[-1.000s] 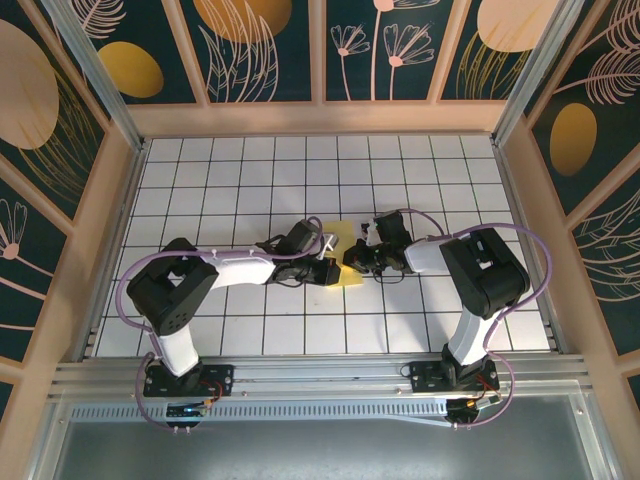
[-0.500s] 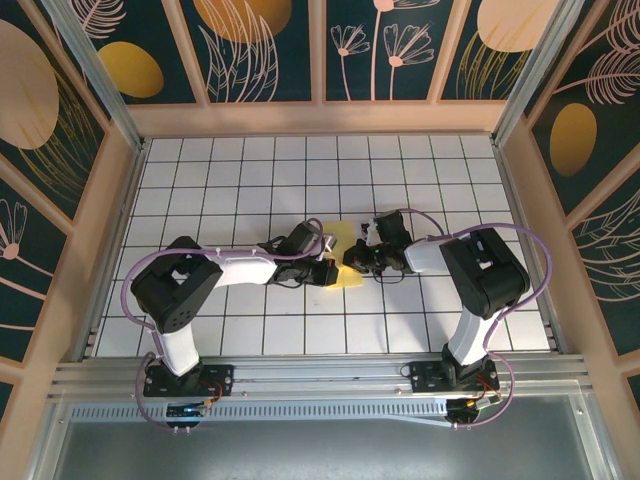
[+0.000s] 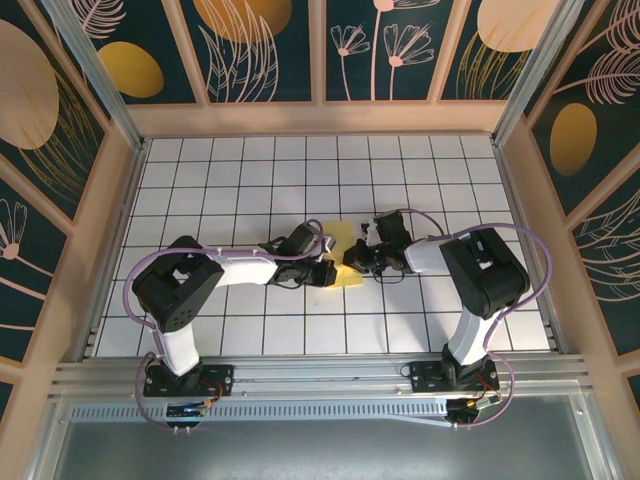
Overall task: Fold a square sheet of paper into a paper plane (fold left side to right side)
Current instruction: Fold the triangle a second time at the center of the table.
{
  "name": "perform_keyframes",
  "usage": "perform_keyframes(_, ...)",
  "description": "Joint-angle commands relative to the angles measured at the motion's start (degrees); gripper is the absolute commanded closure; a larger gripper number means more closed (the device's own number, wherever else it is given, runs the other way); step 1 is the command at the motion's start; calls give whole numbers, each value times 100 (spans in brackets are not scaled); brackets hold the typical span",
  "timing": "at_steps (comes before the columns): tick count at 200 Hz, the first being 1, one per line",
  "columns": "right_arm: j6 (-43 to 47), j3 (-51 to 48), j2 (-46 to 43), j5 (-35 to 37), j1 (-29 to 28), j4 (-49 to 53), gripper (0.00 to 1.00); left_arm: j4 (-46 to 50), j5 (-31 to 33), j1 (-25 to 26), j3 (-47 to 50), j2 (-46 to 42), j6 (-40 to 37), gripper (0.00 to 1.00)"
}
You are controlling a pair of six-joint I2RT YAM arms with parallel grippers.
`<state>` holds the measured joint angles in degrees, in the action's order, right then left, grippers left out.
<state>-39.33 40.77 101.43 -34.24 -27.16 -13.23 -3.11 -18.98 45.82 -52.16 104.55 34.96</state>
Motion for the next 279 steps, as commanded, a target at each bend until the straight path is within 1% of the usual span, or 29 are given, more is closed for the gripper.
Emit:
perform_keyframes(1,122,1,211,269,-55,313,100,153,54,5,65,115,-75,94)
perform_keyframes(107,119,18,242,249,-53,309,100,-58,-211,6,174,127,-60,94)
perform_keyframes(142,89,82,135,116,-55,201,100,63,11,6,252,196,-63,95)
perform_keyframes(206,44,115,-338,37,-66,69,100,142,132,7,250,242,-77,97)
perform_keyframes(279,-153,-65,-106,-6,-343,-258,100,214,173,7,225,241,-86,98)
